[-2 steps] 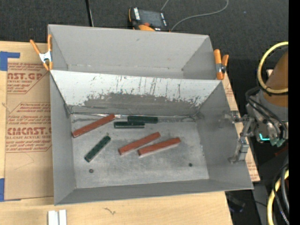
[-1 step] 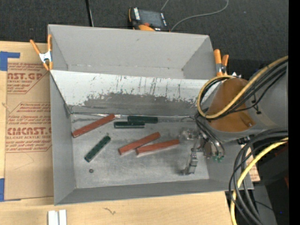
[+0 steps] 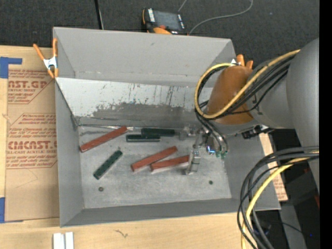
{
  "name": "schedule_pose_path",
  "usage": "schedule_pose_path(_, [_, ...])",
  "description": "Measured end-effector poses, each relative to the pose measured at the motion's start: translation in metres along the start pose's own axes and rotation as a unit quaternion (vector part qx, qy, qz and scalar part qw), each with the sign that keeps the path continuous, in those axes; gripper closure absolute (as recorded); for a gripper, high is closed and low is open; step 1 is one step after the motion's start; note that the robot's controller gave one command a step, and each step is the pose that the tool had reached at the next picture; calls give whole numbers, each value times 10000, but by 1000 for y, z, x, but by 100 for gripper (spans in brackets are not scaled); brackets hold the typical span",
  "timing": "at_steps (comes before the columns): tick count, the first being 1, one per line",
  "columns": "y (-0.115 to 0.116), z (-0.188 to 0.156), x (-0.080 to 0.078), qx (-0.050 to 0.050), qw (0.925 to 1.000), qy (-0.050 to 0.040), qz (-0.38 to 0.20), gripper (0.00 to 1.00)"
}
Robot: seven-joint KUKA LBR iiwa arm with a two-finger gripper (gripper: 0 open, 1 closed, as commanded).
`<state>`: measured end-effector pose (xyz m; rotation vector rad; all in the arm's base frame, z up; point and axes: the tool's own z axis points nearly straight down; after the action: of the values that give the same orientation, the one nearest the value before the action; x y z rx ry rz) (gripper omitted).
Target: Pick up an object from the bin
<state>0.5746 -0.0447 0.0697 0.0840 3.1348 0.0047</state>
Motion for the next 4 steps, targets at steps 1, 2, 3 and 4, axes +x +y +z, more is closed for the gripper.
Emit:
schedule_pose_path(1, [-4,0,2,18,10000,21,25,100])
schedule_pose_path(2, [104,0,16,-5,9532,15,-3022,100])
schedule_pose_path(3, [141,0,17,-5,8347,8,-5507,100])
schedule_pose_path(4, [142,-56,22,-5,7158,4,-6983,100])
